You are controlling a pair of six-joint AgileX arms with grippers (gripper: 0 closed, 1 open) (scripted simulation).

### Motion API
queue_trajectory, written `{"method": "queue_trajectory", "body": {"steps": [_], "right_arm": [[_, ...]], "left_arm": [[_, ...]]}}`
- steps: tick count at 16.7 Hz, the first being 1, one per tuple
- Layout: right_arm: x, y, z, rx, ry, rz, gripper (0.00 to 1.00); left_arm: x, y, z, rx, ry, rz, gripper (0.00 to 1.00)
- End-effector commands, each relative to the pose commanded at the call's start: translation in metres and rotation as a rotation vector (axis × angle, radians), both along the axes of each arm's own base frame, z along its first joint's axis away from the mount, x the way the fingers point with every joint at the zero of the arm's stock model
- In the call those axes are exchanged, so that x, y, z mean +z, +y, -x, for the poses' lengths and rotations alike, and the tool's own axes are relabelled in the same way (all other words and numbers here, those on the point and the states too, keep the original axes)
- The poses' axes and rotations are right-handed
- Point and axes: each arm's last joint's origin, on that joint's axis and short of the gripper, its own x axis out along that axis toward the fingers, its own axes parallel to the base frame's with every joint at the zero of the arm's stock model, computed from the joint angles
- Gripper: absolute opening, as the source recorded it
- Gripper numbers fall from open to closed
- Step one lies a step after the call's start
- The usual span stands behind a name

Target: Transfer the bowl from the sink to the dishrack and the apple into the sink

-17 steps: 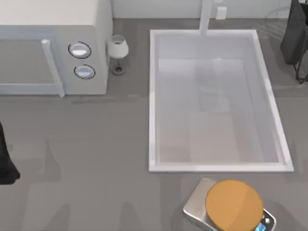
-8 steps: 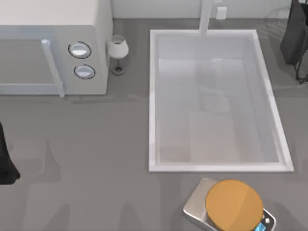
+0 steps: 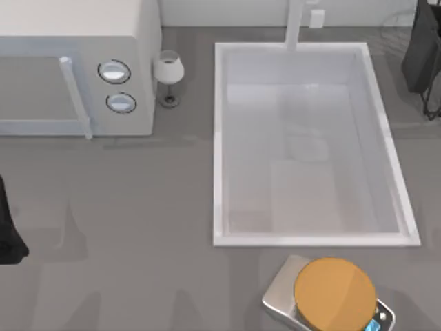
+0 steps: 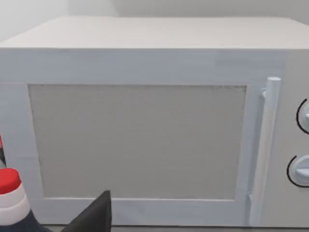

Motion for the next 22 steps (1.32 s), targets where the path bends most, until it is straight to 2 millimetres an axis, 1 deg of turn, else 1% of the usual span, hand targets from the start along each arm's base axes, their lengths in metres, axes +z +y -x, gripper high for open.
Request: {"method": "queue_trajectory", "body": {"steps": [11, 13, 15, 18, 20, 22], "right_arm": [[0.0, 0.0, 0.0, 0.0, 0.001, 0.0, 1.0], [0.005, -0.002, 0.0, -0.016, 0.033, 0.014, 1.0], [0.016, -0.005, -0.001, -0.044, 0.109, 0.041, 1.0], [0.04, -0.012, -0.009, -0.09, 0.298, 0.085, 1.0], [0.054, -0.018, -0.022, -0.11, 0.47, 0.105, 1.0], [0.061, -0.027, -0.042, -0.119, 0.668, 0.112, 1.0]], "left_arm": [[0.0, 0.0, 0.0, 0.0, 0.0, 0.0, 1.0], [0.0, 0.0, 0.0, 0.0, 0.0, 0.0, 1.0], [0.0, 0.0, 0.0, 0.0, 0.0, 0.0, 1.0], [0.0, 0.0, 0.0, 0.0, 0.0, 0.0, 1.0], [0.0, 0.0, 0.0, 0.0, 0.0, 0.0, 1.0], [0.0, 0.0, 0.0, 0.0, 0.0, 0.0, 1.0]]}}
